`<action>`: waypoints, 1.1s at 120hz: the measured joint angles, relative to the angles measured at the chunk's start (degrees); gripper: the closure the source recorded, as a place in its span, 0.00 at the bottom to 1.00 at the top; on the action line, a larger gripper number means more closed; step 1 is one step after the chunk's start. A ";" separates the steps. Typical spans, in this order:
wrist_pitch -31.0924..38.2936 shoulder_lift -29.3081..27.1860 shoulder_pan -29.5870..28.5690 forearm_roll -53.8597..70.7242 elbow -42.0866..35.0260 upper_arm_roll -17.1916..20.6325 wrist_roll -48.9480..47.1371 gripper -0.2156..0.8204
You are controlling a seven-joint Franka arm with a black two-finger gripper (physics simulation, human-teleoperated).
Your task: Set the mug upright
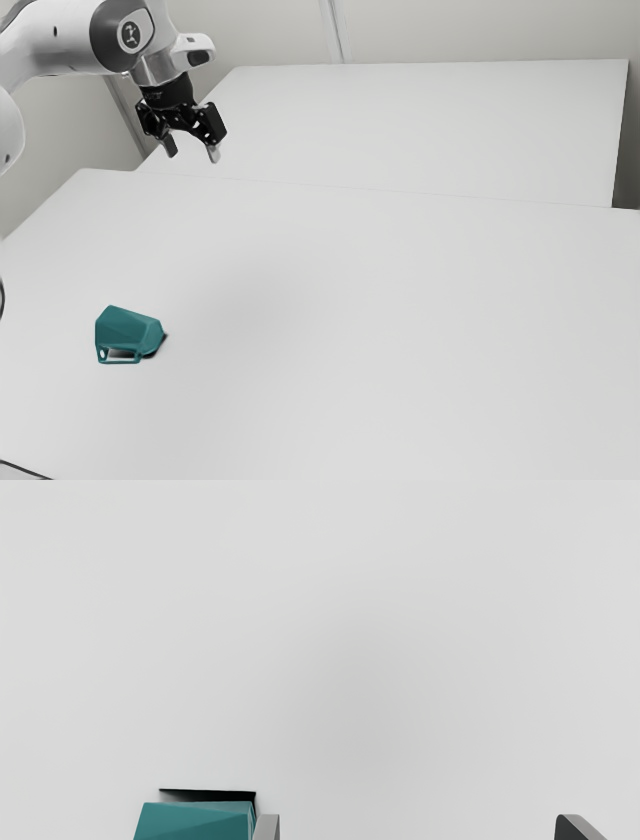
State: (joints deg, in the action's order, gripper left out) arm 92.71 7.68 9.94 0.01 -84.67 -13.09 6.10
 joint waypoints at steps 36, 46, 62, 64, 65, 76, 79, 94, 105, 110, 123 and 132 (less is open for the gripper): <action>0.14 -0.34 -0.13 -0.01 -0.85 0.15 0.69 0.21; 0.15 -2.22 -0.22 -0.16 -3.72 0.20 0.75 0.21; 0.11 -6.62 -0.05 -2.53 -8.52 -1.61 1.43 0.21; 0.10 -7.32 0.28 -3.19 -9.50 -2.23 1.61 0.21; 0.09 -7.71 0.55 -3.57 -10.06 -2.65 1.71 0.21; -0.02 -10.23 2.77 -7.93 -14.37 -7.15 3.50 0.21; -0.06 -10.57 2.72 -9.07 -15.34 -8.19 4.19 0.21; -0.49 -13.46 -3.59 -14.53 -19.91 -11.14 8.69 0.21; -2.27 -13.81 -5.42 -17.62 -20.65 -15.31 12.88 0.21; -3.04 -13.85 -5.79 -18.95 -21.39 -17.03 14.88 0.21; -4.43 -13.81 -6.95 -21.84 -23.78 -20.62 20.27 0.21; -5.06 -13.23 -8.31 -23.34 -25.07 -22.75 23.98 0.21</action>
State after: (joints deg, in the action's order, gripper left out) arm 87.65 -5.55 1.63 -23.33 -109.74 -35.85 30.08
